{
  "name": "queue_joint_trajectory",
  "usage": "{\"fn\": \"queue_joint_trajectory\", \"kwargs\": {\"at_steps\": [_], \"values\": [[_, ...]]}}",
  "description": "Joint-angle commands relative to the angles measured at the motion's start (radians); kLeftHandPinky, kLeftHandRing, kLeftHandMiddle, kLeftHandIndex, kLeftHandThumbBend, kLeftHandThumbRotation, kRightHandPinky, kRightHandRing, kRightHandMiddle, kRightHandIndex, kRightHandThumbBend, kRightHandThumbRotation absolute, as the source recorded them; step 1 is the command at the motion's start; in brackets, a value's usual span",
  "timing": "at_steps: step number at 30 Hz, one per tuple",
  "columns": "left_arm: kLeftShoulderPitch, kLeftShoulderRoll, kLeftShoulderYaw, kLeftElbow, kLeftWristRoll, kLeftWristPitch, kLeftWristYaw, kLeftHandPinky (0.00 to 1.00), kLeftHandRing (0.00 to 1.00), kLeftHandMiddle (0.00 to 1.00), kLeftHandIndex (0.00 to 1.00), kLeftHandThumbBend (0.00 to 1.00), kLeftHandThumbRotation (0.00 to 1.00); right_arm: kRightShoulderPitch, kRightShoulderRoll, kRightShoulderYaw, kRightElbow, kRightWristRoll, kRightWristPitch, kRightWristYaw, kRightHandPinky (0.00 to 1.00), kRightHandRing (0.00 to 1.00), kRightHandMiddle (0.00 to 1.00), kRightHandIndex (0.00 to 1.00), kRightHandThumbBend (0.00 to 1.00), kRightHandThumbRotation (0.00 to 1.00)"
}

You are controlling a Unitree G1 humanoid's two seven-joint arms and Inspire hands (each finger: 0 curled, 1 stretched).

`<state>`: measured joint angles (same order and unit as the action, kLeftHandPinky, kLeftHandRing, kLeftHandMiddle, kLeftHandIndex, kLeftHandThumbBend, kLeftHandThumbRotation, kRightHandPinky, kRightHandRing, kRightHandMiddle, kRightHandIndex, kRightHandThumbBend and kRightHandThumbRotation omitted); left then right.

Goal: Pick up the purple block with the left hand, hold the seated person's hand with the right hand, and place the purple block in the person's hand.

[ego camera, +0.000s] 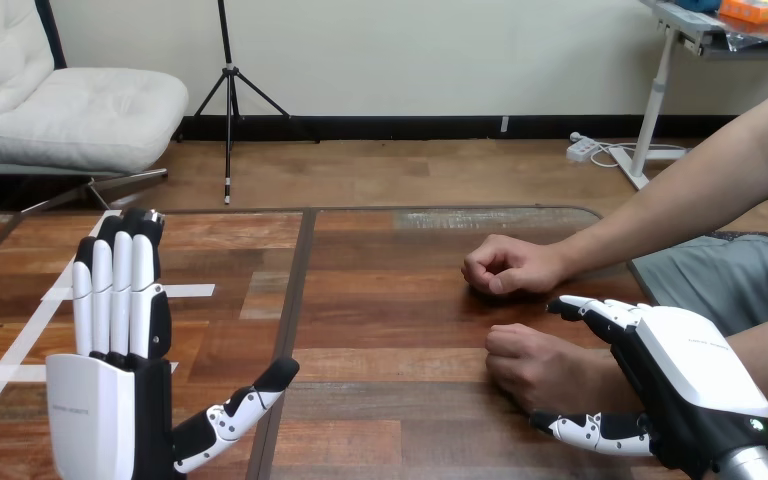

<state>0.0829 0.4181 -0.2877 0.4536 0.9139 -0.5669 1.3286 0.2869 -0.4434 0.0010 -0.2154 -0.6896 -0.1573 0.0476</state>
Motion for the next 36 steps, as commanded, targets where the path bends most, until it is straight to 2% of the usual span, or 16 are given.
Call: {"fn": "queue_joint_trajectory", "kwargs": {"at_steps": [1, 9, 21, 36], "values": [[-0.032, 0.007, 0.014, -0.017, 0.0, -0.015, 0.016, 1.0, 0.99, 1.0, 1.0, 0.69, 0.82, -0.074, -0.02, 0.001, -0.01, 0.001, -0.009, -0.01, 0.92, 0.88, 0.83, 0.84, 0.68, 0.27], [-0.036, -0.002, 0.007, 0.016, 0.009, -0.029, 0.057, 1.0, 0.99, 1.0, 1.0, 0.7, 0.81, -0.073, -0.022, -0.001, -0.017, 0.003, 0.0, 0.003, 0.93, 0.89, 0.84, 0.84, 0.68, 0.28], [-0.065, -0.018, -0.021, 0.105, 0.036, -0.051, 0.17, 1.0, 1.0, 1.0, 1.0, 0.72, 0.85, -0.076, -0.022, -0.001, -0.013, 0.004, -0.004, 0.001, 0.93, 0.89, 0.83, 0.84, 0.68, 0.28], [-0.105, -0.038, -0.063, 0.227, 0.062, -0.08, 0.282, 1.0, 1.0, 1.0, 1.0, 0.74, 0.88, -0.079, -0.022, 0.003, -0.005, -0.002, -0.009, -0.007, 0.92, 0.88, 0.83, 0.83, 0.69, 0.26]]}}
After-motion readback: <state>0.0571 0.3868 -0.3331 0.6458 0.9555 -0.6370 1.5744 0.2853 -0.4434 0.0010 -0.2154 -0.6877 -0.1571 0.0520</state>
